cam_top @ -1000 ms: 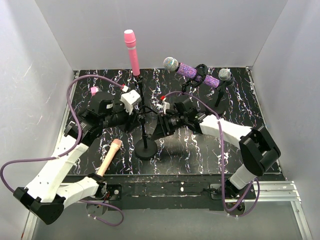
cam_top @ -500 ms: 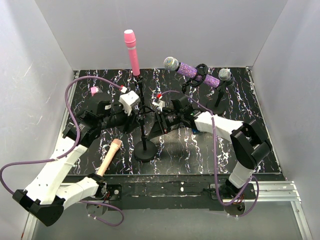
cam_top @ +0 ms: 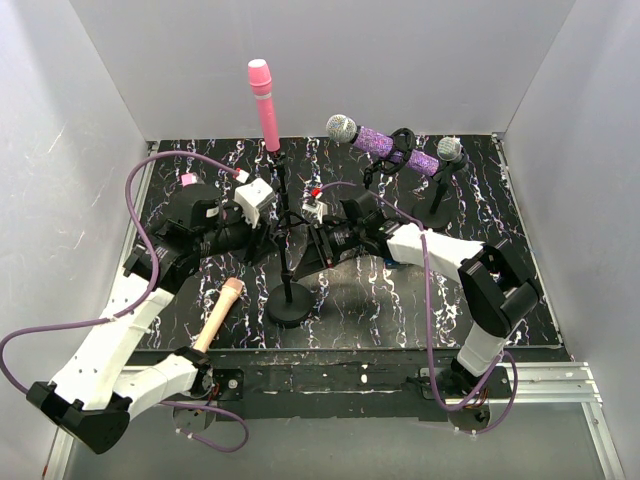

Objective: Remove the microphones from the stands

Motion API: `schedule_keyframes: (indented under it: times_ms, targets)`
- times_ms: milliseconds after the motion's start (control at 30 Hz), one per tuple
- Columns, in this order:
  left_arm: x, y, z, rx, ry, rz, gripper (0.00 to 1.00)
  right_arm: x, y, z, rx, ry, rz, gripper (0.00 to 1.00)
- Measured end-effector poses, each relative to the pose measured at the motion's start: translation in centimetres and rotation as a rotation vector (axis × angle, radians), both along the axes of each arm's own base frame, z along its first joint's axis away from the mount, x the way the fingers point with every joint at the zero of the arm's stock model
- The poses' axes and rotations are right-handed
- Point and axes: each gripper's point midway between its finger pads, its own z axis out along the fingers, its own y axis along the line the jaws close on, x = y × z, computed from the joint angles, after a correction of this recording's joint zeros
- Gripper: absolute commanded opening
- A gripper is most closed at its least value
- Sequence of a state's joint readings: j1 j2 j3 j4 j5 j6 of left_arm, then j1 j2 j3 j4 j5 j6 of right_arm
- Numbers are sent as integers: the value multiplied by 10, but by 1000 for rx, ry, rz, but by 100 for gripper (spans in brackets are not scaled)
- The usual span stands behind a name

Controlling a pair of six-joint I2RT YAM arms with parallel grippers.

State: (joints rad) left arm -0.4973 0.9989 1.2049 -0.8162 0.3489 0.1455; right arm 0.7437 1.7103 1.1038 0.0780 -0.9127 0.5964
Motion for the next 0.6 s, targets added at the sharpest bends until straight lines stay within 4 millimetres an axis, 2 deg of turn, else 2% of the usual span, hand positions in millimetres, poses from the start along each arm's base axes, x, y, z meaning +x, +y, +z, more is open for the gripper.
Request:
schedule_keyframes:
  times_ms: [167,333,500,533,600]
  targets:
    - [1,1,0,-6,5,7,0,-4,3,2,5,-8,11,38]
    - [2,2,1,-12,5,16,0,-2,6,1,-6,-18,-1,29]
    - [3,5,1,-18,7,31,0,-3,12,-1,-21,-19,-3,32]
    - [3,6,1,-19,9,35,0,-3,14,0,-22,-24,-4,29]
    - [4,7,1,-23,12,44,0,-2,15,0,-24,-33,-9,7]
